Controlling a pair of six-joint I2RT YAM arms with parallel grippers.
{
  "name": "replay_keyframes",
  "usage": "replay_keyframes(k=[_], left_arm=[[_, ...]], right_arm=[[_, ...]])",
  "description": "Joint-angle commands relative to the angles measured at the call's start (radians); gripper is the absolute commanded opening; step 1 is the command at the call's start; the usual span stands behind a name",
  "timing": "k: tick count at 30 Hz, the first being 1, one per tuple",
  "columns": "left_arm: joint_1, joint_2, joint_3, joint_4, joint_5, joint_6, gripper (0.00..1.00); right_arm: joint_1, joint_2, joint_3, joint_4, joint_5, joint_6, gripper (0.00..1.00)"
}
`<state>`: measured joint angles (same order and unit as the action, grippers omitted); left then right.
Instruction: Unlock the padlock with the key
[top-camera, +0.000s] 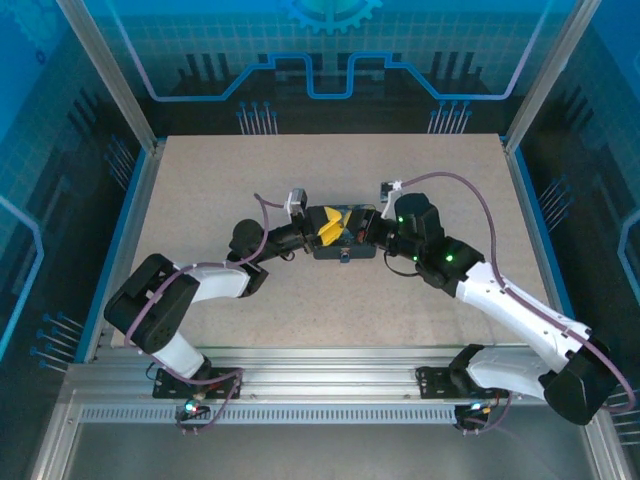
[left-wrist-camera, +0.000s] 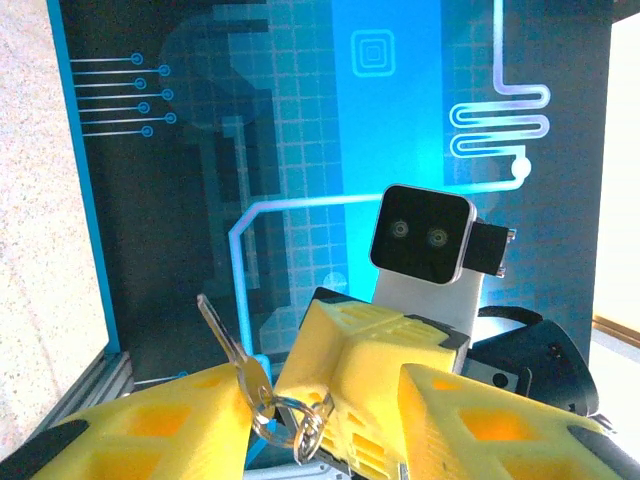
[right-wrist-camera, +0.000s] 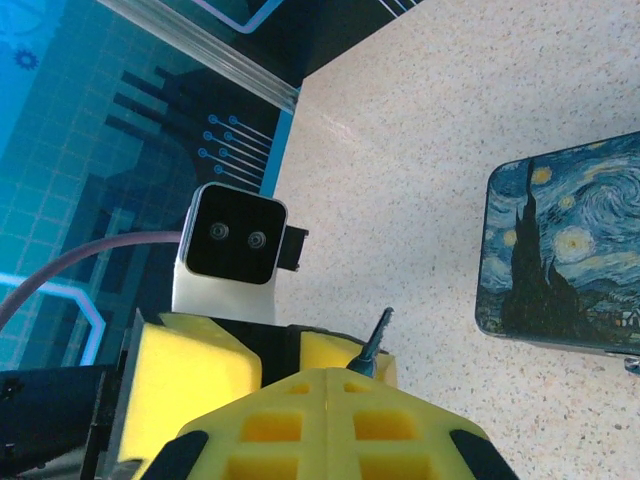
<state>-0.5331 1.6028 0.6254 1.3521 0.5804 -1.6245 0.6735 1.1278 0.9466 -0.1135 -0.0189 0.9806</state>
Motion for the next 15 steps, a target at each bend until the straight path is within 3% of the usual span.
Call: replay_keyframes(k=[1, 7, 15], left_arm=[[0.004, 0.013, 0.017, 0.047, -0.007, -0.002, 0.44], [0.005, 0.023, 0.020, 0.047, -0.005, 0.000, 0.43], [0.003, 0.025, 0.028, 0.047, 0.004, 0.000, 0.23]], right_arm=[[0.017, -0.029, -0.014, 0.020, -0.013, 0.006, 0.00], [0.016, -0.051, -0.024, 0.014, -0.009, 0.003, 0.00], [0.014, -0.056, -0.045, 0.011, 0.002, 0.006, 0.00]])
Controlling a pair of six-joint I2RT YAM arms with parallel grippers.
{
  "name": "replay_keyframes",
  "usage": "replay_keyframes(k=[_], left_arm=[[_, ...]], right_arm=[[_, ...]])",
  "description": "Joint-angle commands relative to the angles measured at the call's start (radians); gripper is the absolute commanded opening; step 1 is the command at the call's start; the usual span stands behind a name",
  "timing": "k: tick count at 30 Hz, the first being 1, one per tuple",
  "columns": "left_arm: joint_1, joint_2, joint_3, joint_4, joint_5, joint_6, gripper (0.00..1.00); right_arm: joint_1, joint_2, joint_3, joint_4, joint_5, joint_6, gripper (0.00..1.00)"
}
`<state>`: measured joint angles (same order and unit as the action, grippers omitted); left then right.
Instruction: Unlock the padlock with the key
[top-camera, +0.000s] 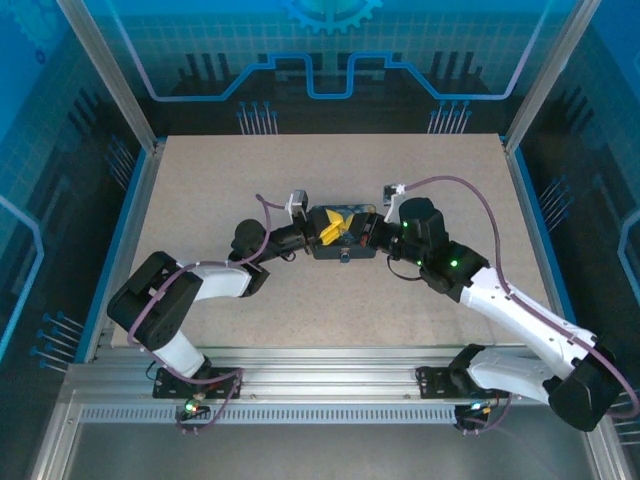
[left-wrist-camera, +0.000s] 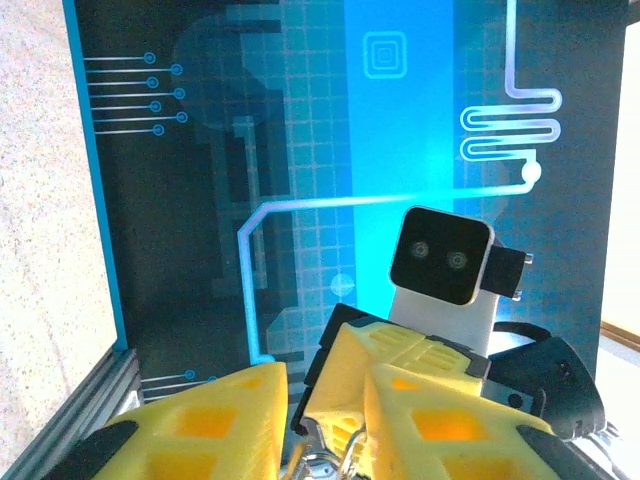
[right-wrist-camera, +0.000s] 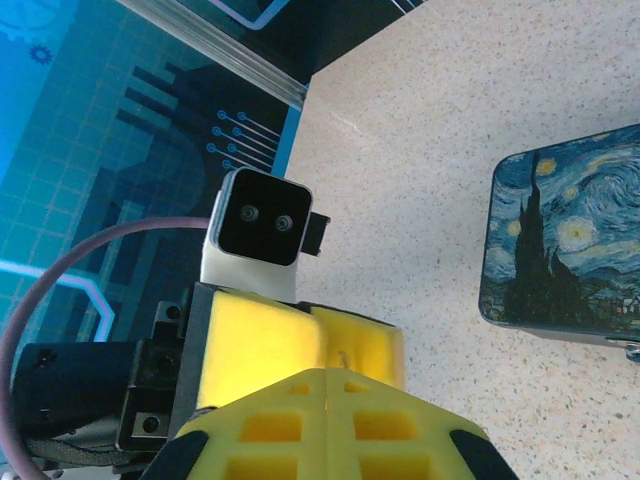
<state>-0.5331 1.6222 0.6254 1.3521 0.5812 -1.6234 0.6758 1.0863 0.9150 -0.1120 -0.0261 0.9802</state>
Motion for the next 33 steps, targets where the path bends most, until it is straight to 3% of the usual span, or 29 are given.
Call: replay_keyframes(k=[1, 5, 11, 12, 15, 19, 25, 33], left_arm=[[0.003, 0.006, 0.028, 0.047, 0.004, -0.003, 0.15], [0.002, 0.007, 0.028, 0.047, 0.008, -0.004, 0.00], [0.003, 0.013, 0.031, 0.045, 0.012, -0.001, 0.00], [0.004, 0.014, 0.031, 0.045, 0.014, 0.001, 0.00], [0.010, 0.023, 0.031, 0.042, 0.017, 0.006, 0.00], [0.021, 0.020, 0.042, -0.026, 0.033, 0.058, 0.00], [0.039, -0.041, 0.092, -0.301, 0.074, 0.248, 0.00], [0.039, -0.212, 0.263, -0.992, 0.031, 0.712, 0.00]], right_arm=[[0.011, -0.012, -0.015, 0.011, 0.009, 0.008, 0.00], [0.009, -0.014, -0.024, 0.014, 0.009, 0.011, 0.00], [0.002, -0.037, -0.054, 0.011, 0.014, 0.012, 0.00], [0.002, -0.046, -0.064, 0.003, 0.022, 0.011, 0.02], [-0.006, -0.092, -0.104, -0.030, 0.057, 0.011, 0.26], [-0.033, -0.160, -0.164, -0.081, 0.089, 0.003, 0.39], [-0.078, -0.227, -0.217, -0.132, 0.085, -0.037, 0.36], [-0.122, -0.260, -0.237, -0.083, 0.021, -0.097, 0.39]])
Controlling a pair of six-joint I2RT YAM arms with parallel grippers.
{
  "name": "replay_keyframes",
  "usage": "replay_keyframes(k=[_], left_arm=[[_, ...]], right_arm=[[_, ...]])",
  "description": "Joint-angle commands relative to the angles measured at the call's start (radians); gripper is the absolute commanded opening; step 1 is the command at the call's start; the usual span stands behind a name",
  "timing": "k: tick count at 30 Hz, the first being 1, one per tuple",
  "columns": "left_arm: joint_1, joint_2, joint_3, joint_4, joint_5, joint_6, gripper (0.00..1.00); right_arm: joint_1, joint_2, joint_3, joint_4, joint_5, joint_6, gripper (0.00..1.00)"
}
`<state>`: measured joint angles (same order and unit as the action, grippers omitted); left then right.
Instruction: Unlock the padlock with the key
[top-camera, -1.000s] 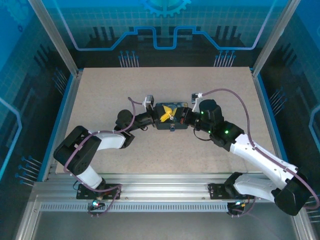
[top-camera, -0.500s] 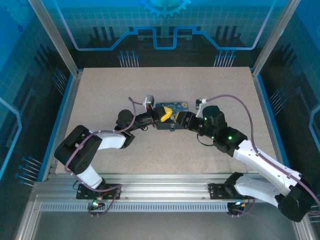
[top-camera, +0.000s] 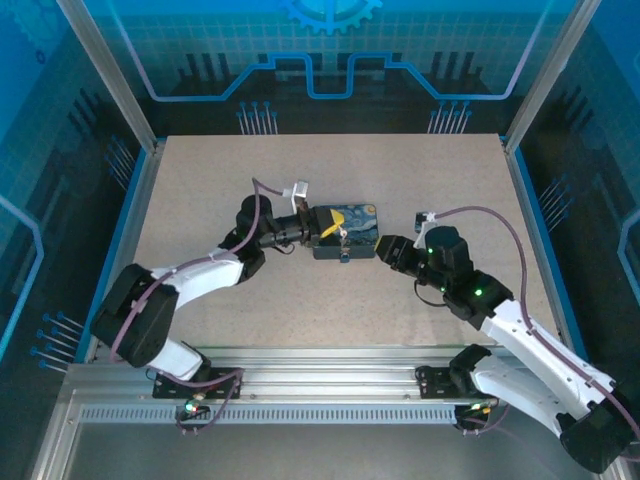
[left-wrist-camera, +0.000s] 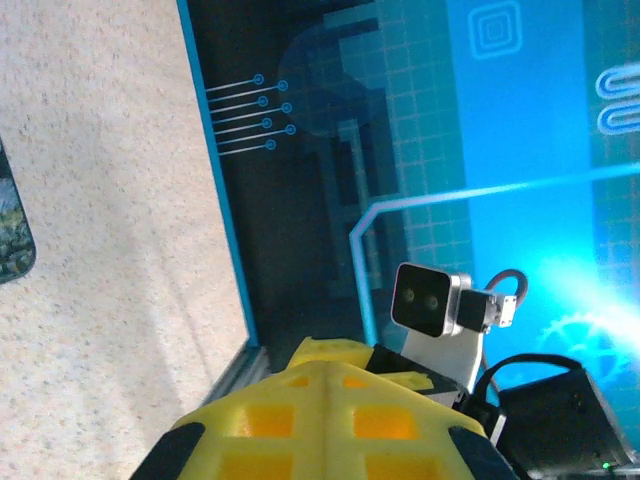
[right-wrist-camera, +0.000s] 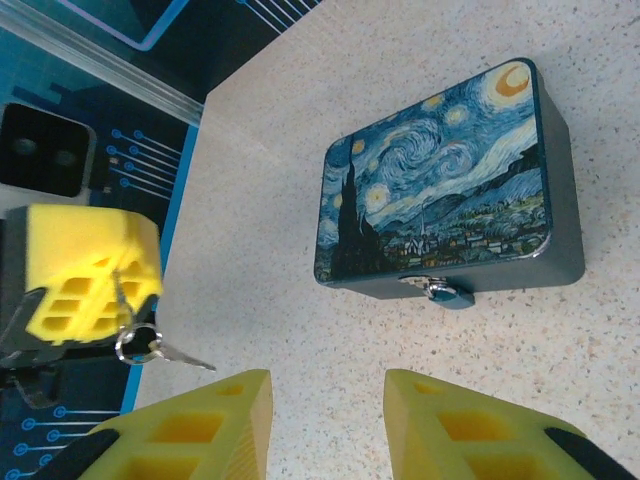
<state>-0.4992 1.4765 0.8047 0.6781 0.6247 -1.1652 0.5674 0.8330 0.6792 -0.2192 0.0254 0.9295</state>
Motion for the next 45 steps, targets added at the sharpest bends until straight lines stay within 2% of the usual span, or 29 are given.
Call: replay_keyframes(k=[1, 5, 8, 13, 17, 25, 30, 35, 41, 45], left_arm=[[0.005, -0.079, 0.111, -0.383, -0.021, 0.299, 0.00], [0.004, -0.118, 0.243, -0.663, -0.087, 0.506, 0.00], [0.004, -0.136, 0.314, -0.770, -0.120, 0.596, 0.00], [-0.004, -0.165, 0.385, -0.840, -0.171, 0.667, 0.00], [-0.042, -0.184, 0.414, -0.851, -0.230, 0.698, 0.00], [-0.096, -0.203, 0.389, -0.730, -0.259, 0.607, 0.00], [-0.120, -0.215, 0.378, -0.689, -0.288, 0.574, 0.00], [-0.121, -0.222, 0.370, -0.670, -0.298, 0.545, 0.00], [-0.119, -0.238, 0.348, -0.636, -0.326, 0.515, 0.00], [-0.118, -0.253, 0.328, -0.613, -0.347, 0.498, 0.00]], right_arm=[[-0.014, 0.000, 0.001, 0.035, -0.038, -0.052, 0.40], [-0.015, 0.047, 0.021, 0.079, -0.070, -0.061, 0.40], [-0.015, 0.074, 0.024, 0.157, -0.110, -0.064, 0.39], [-0.015, 0.114, 0.057, 0.275, -0.154, -0.048, 0.41], [-0.017, 0.156, 0.077, 0.412, -0.205, -0.013, 0.48], [-0.008, 0.229, 0.070, 0.722, -0.240, 0.076, 0.58], [0.007, 0.252, 0.045, 0.835, -0.232, 0.105, 0.57], [0.030, 0.257, 0.051, 0.839, -0.245, 0.102, 0.50], [0.058, 0.250, 0.035, 0.827, -0.229, 0.094, 0.51], [0.069, 0.247, 0.015, 0.847, -0.222, 0.104, 0.48]])
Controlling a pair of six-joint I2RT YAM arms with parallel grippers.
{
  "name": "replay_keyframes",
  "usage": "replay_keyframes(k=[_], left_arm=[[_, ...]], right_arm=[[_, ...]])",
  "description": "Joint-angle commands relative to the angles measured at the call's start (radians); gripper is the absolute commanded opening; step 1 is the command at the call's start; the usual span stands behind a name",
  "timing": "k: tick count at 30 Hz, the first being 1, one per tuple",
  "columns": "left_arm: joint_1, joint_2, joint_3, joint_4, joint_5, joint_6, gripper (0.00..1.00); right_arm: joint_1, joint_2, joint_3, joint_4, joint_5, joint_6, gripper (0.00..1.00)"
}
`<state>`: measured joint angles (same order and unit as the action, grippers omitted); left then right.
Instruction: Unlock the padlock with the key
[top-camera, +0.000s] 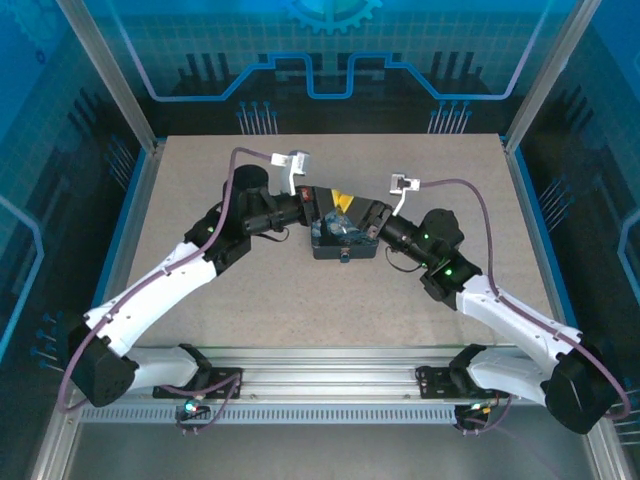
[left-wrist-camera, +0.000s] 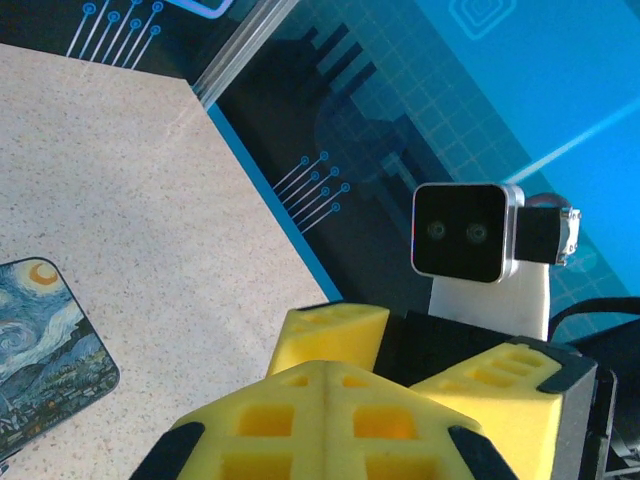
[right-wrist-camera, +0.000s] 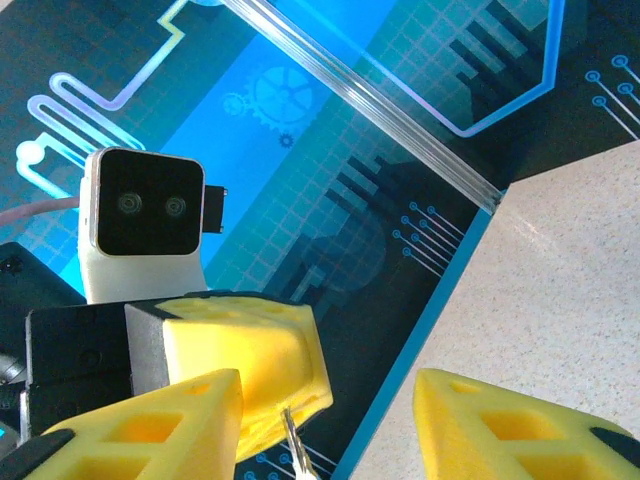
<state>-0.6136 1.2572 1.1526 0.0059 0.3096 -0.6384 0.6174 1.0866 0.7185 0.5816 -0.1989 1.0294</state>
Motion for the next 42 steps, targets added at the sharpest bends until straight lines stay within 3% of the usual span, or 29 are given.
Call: replay_keyframes(k=[1, 11, 27, 30, 38, 42], left_arm=[[-0.005, -0.036, -0.023, 0.061, -0.034, -0.031, 0.00], [-0.004, -0.047, -0.042, 0.088, -0.047, -0.054, 0.00], [-0.004, -0.044, -0.059, 0.112, -0.060, -0.067, 0.00], [-0.004, -0.044, -0.059, 0.112, -0.057, -0.068, 0.00], [-0.004, -0.048, -0.072, 0.117, -0.059, -0.070, 0.00], [-0.002, -0.053, -0.082, 0.121, -0.057, -0.073, 0.00]], right_arm=[[0.021, -0.007, -0.026, 0.050, 0.003, 0.004, 0.47], [0.044, 0.009, -0.025, 0.066, -0.005, 0.003, 0.35], [0.048, 0.015, -0.026, 0.047, -0.027, 0.003, 0.30], [0.050, 0.018, -0.028, 0.052, -0.024, 0.006, 0.25], [0.047, 0.013, -0.029, 0.060, -0.017, -0.001, 0.00], [0.046, 0.008, -0.032, 0.067, -0.021, -0.004, 0.00]])
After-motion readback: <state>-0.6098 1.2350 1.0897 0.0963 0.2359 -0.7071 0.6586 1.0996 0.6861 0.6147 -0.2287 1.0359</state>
